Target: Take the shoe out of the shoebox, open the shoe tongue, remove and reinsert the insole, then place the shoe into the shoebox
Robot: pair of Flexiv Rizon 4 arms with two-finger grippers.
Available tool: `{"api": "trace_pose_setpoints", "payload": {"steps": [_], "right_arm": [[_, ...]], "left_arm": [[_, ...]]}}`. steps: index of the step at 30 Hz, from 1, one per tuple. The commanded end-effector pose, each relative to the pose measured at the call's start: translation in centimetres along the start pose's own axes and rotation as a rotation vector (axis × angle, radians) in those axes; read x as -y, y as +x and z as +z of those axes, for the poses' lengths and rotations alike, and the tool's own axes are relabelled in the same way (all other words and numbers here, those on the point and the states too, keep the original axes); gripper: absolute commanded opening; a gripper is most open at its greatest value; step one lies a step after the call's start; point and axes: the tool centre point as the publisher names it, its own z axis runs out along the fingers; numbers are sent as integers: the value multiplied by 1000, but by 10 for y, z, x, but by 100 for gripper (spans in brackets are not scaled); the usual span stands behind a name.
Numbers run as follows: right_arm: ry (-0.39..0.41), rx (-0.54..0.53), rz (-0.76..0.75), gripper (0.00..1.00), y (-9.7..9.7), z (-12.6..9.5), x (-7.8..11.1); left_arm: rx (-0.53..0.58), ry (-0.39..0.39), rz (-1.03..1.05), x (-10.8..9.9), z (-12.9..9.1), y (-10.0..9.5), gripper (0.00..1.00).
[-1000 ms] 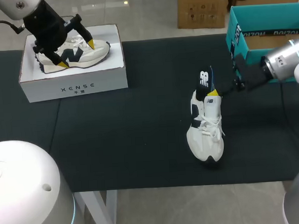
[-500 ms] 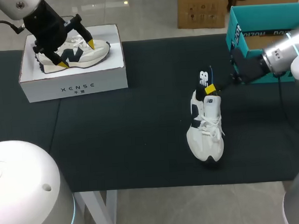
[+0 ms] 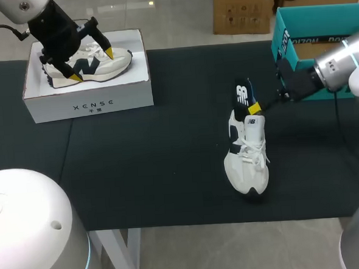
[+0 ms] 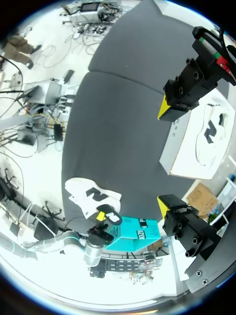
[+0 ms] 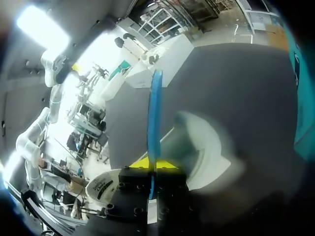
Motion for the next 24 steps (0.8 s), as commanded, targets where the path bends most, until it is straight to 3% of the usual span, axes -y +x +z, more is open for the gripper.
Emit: {"api": "trace_pose_setpoints", "payload": {"steps": [1,13,19,21,23,24], "right_arm": [[5,5,10,0,2,-3,10],[53,-27,46,0,13,9,49],[62,-37,45,0,18,16,51],[56,-33,44,36,17,15,47],[48,-27,39,50,16,13,42],[44,-24,35,66,16,12,39]], "left_arm": [[-4,0,1,-1,0,-1,100],[-4,0,1,-1,0,-1,100],[-4,0,1,-1,0,-1,100],[-4,0,1,-1,0,-1,100],[-4,0,1,-1,0,-1,100],[-4,0,1,-1,0,-1,100]]}}
